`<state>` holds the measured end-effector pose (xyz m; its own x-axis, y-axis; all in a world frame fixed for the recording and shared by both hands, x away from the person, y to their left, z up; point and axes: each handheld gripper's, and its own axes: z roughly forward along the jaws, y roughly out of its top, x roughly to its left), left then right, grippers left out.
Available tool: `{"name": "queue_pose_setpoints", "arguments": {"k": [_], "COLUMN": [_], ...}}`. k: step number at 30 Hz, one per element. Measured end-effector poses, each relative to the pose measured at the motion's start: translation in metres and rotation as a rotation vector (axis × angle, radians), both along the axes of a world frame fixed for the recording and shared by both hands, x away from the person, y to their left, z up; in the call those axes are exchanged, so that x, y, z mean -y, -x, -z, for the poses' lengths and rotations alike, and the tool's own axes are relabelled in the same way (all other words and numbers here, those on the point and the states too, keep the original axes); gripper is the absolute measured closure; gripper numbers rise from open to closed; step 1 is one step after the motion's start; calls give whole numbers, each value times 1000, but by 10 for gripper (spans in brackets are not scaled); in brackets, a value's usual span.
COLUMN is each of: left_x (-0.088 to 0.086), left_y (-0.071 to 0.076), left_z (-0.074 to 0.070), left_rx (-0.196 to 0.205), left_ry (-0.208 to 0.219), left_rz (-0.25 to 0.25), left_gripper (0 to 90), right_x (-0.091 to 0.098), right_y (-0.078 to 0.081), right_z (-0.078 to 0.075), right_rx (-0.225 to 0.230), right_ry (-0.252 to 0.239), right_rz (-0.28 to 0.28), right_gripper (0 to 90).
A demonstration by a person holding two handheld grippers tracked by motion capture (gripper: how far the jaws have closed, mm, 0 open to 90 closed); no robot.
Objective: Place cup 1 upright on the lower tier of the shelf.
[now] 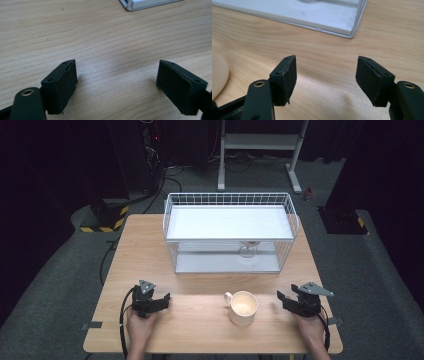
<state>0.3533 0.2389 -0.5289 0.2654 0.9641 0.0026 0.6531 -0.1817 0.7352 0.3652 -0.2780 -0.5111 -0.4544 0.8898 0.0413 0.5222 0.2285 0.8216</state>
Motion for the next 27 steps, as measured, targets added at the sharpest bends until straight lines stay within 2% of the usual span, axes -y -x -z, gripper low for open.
{"name": "queue_pose_setpoints", "arguments": {"k": [5, 9, 12, 17, 22, 27], "left_x": [0, 0, 0, 1, 3, 4], "left_y": [0, 0, 0, 2, 3, 6], "left_z": [0, 0, 0, 0, 0, -1], "left_rx": [0, 0, 2, -2, -4, -18], "left_ry": [-3, -3, -3, -4, -1, -6], "left_rz": [-2, -3, -7, -8, -16, -11], "left_gripper": [171, 171, 170, 166, 147, 149], "right_x": [5, 7, 7, 4, 1, -1], "right_y": [8, 11, 12, 13, 14, 12], "right_z": [4, 4, 6, 9, 10, 11], "right_rx": [-15, -9, -6, -35, -35, -54], "right_ry": [3, 15, 44, 78, 119, 131], "right_rz": [6, 3, 0, -11, -26, -29], "right_gripper": [327, 322, 319, 310, 306, 298]}}
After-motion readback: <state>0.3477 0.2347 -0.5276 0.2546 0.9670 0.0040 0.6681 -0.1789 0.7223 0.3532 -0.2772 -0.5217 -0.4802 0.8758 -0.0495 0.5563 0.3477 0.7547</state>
